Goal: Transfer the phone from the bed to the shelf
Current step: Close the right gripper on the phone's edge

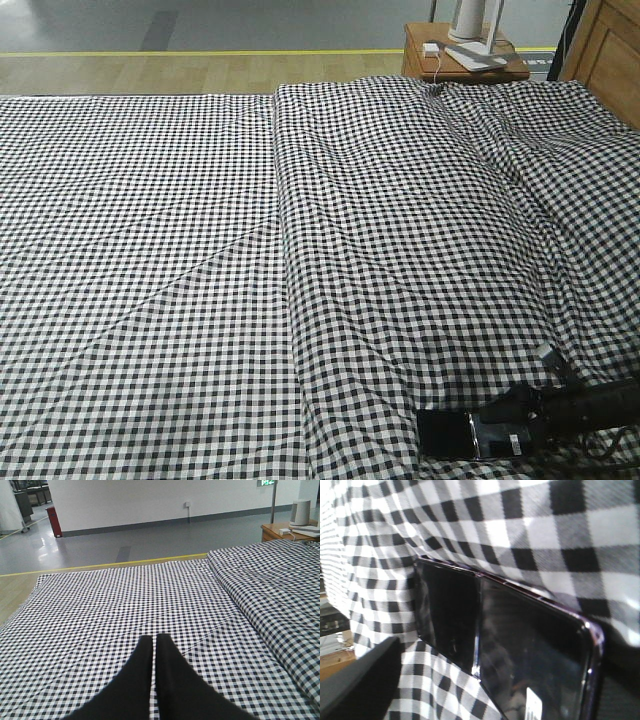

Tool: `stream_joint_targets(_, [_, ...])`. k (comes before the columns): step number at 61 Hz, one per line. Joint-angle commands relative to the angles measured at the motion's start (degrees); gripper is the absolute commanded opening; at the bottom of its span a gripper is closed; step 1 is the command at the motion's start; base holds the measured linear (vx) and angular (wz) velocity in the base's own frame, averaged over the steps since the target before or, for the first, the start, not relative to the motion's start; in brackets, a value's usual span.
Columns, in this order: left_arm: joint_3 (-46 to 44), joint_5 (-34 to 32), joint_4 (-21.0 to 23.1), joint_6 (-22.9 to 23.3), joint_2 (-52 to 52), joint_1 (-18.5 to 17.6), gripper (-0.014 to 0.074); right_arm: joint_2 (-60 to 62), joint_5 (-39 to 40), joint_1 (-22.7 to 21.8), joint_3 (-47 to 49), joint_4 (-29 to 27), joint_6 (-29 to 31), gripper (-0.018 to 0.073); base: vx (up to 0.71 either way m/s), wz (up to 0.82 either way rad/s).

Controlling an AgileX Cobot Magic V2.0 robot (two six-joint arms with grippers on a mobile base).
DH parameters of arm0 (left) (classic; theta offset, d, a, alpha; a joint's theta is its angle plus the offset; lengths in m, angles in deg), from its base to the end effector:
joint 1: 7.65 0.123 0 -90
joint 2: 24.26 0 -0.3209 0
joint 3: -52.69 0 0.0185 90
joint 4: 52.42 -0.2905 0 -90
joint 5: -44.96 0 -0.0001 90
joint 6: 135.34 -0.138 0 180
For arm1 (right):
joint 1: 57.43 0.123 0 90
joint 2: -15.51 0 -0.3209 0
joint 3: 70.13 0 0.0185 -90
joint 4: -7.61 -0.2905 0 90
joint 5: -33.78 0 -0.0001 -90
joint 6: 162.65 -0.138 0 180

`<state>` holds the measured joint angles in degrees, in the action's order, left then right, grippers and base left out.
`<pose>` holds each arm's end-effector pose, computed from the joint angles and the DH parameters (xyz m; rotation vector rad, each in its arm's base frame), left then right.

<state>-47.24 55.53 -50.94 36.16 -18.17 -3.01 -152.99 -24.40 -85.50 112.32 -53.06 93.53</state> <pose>0.1063 0.0080 0.1787 0.0390 1.6899 0.1490 0.3695 -0.0811 -0.1749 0.1441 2.7552 1.3491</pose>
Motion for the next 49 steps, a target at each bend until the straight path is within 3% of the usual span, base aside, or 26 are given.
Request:
stream_joint_targets(1, [-1.3, -4.1, 0.5, 0.3, -0.6, -0.1, 0.0001, 3.0, -5.7, -0.1, 0.4, -1.4, 1.3, 0.0531, 0.00, 0.00])
stream_joint_targets(14, [-1.3, -4.1, 0.5, 0.3, -0.6, -0.1, 0.0001, 3.0, -6.1, -0.1, 0.4, -1.3, 2.3, 0.0342, 0.00, 0.00])
stream_joint_targets(28, [-1.3, -4.1, 0.5, 0.3, -0.6, -0.1, 0.0001, 3.1, -10.0, -0.1, 0.4, -1.4, 6.2, -0.0017, 0.00, 0.00])
stream_joint_targets(49, [-1.3, -4.1, 0.5, 0.3, -0.6, -0.1, 0.0001, 3.4, -15.6, -0.1, 0.4, -1.3, 7.1, -0.0010, 0.00, 0.00])
